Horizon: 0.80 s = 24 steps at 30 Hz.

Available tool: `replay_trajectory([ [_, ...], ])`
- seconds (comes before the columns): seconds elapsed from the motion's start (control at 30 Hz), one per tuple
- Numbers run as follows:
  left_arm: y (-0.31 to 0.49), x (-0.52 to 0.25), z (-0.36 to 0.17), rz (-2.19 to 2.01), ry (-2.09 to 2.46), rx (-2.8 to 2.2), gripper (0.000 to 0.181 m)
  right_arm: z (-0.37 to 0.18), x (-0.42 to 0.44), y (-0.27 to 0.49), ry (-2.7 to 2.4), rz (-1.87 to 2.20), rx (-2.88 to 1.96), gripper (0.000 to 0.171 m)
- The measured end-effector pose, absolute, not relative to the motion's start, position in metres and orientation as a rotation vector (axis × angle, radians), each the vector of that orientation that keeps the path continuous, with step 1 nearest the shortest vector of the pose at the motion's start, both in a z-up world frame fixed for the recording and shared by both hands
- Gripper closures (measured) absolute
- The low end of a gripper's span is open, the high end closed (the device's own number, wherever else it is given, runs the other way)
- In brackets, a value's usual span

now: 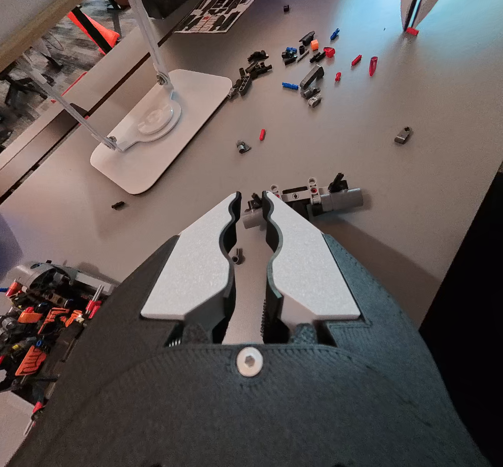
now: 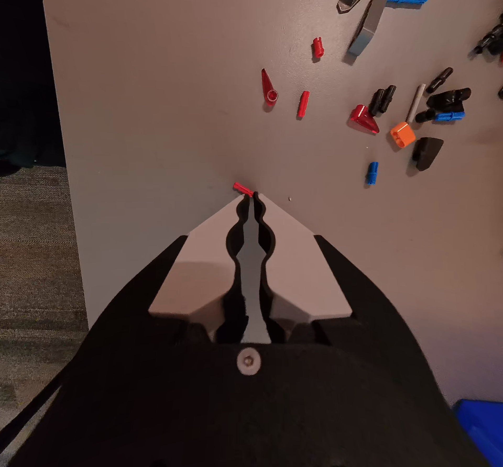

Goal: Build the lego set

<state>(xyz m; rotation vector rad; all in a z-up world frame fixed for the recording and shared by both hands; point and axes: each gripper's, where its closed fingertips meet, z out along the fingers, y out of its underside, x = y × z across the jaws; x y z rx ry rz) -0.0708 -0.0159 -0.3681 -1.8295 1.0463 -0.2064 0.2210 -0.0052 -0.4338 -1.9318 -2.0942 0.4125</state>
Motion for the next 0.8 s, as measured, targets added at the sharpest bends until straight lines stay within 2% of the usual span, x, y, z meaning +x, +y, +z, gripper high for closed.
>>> replay_trajectory([
  [0.03, -0.016, -0.07, -0.368, -0.208, 1.048, -1.829, 0.168, -0.434, 0.22, -0.006, -2.083, 0.418, -1.931, 0.171],
  [0.13, -0.014, -0.068, -0.368, -0.21, 1.056, -1.825, 0.168, -0.433, 0.22, -0.005, -2.026, 0.415, -1.95, 0.17],
  [0.2, -0.013, -0.067, -0.367, -0.211, 1.06, -1.821, 0.168, -0.433, 0.22, -0.006, -1.996, 0.412, -1.972, 0.153],
  [0.37, -0.014, -0.067, -0.367, -0.211, 1.061, -1.821, 0.168, -0.423, 0.208, -0.015, -1.99, 0.398, -1.932, 0.149],
  [0.6, -0.017, -0.067, -0.368, -0.223, 1.047, -1.815, 0.168, -0.418, 0.178, 0.01, -1.684, 0.347, -1.999, 0.153],
  [0.8, -0.021, -0.073, -0.363, -0.214, 1.04, -1.804, 0.168, -0.419, 0.159, 0.005, -1.734, 0.39, -1.918, 0.155],
])
